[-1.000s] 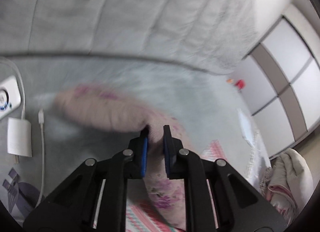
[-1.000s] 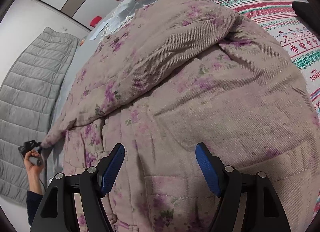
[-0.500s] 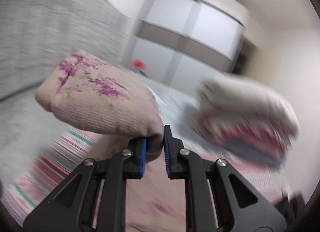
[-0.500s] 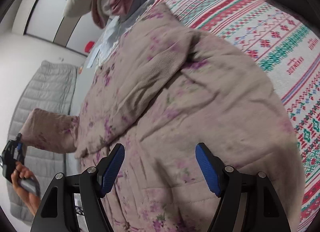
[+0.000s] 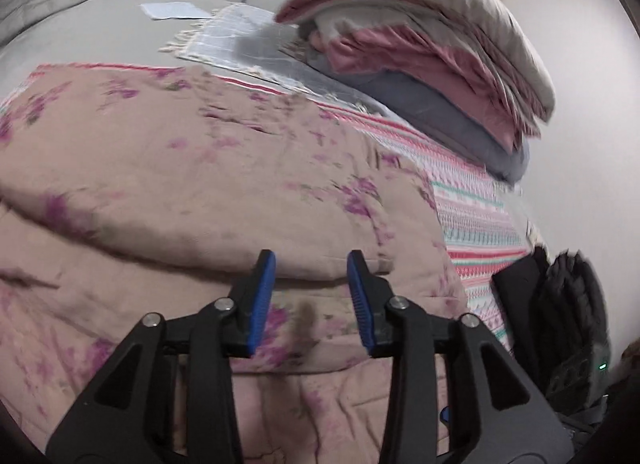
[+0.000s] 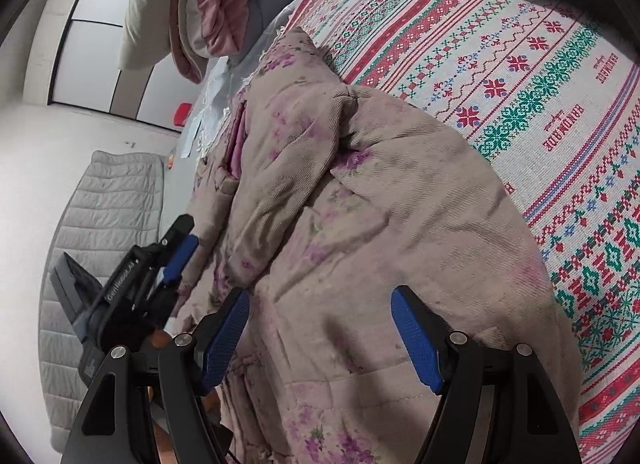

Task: Fold large clothes

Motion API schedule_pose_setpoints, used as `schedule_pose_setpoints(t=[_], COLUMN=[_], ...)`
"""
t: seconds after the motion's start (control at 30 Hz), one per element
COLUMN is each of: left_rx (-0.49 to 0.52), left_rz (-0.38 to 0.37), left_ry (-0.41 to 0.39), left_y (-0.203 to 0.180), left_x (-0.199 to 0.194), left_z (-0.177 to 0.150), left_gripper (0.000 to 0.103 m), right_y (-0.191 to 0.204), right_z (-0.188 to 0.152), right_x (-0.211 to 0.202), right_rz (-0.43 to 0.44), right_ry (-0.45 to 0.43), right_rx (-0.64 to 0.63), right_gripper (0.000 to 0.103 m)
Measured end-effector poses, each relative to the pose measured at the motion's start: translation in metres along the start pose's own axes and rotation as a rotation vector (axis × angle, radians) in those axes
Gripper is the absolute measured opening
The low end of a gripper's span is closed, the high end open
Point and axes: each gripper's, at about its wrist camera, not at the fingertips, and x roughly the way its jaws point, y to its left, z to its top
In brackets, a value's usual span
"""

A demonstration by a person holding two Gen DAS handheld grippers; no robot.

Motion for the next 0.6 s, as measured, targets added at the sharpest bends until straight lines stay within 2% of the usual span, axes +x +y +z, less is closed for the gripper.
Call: schedule_pose_setpoints(t=[0.07, 0.17, 0.27, 0.33, 0.4, 0.5, 0.6], left_rx=[-0.041, -0.073, -0.066, -0.074, -0.090, -0.119, -0.178], left_rz=[-0.015, 0.017, 0.146, 0.210, 0.297, 0.386, 0.440], left_ry=[-0.016, -0.027, -0.010, -0.010, -0.020, -0.050, -0.088], left_y=[0.013, 0.028, 0.043, 0.057, 0.075, 0.103, 0.138], left_x=[-0.011, -0.035, -0.064, -0.087, -0.110, -0.135, -0.153], left_z=[-0.003, -0.009, -0.018, -0.027, -0.036, -0.045, -0.061], left_gripper=[0.052, 0.054, 0.060, 0.069, 0.070, 0.071, 0.076], right_y=[-0.002, -0.001, 0.003, 0.005, 0.007, 0.013, 0.017], right_z=[0.001, 0.000, -0.002, -0.004, -0.006, -0.008, -0.008], right_x=[-0.001, -0.002, -0.003, -0.002, -0.001, -0.001, -0.004], right_rz=[0.006, -0.002, -0.027, -0.040, -0.052, -0.074, -0.093], right_ry=[0.000, -0.003, -0.016, -0.020, -0.025, -0.035, -0.050], right_rx=[0.012, 0.003, -0.017, -0.024, -0.030, -0.055, -0.085], right_gripper=[0.075, 0.075, 0.075, 0.075, 0.075, 0.075, 0.075])
